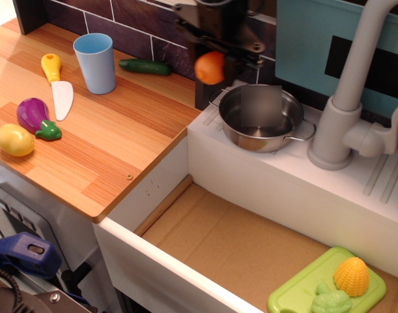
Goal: Put carrot in pot or pan
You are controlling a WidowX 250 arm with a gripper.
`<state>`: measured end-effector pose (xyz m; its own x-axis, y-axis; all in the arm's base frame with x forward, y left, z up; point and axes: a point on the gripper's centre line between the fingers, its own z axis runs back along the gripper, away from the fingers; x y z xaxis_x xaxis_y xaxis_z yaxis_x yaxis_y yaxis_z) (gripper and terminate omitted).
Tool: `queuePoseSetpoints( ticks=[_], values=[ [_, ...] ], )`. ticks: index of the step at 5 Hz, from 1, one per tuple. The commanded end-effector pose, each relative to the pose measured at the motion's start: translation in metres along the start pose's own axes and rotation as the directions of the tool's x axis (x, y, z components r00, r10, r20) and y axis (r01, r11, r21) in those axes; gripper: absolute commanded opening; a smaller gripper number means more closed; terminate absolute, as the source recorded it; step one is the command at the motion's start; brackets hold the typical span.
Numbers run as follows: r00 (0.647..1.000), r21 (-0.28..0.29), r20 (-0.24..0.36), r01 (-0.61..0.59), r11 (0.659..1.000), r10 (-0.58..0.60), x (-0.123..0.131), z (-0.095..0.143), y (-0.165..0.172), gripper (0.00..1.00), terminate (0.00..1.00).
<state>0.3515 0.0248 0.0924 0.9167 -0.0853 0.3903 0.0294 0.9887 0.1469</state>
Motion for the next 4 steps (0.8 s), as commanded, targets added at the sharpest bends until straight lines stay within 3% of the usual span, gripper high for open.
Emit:
queuePoseSetpoints(
  ticks=[1,2,3,4],
  values=[
    [0.997,-0.046,0.078,-0.001,0.999,0.005,0.0233,-0.001,-0.0197,1.0,0.0],
    [0.997,-0.097,0.065,-0.027,0.995,0.033,0.0258,-0.0013,-0.0252,1.0,0.0],
    [0.997,-0.097,0.065,-0.027,0.995,0.033,0.0258,-0.0013,-0.0252,1.0,0.0],
    [0.997,-0.097,0.065,-0.027,0.995,0.033,0.0258,-0.0013,-0.0252,1.0,1.0]
  ],
)
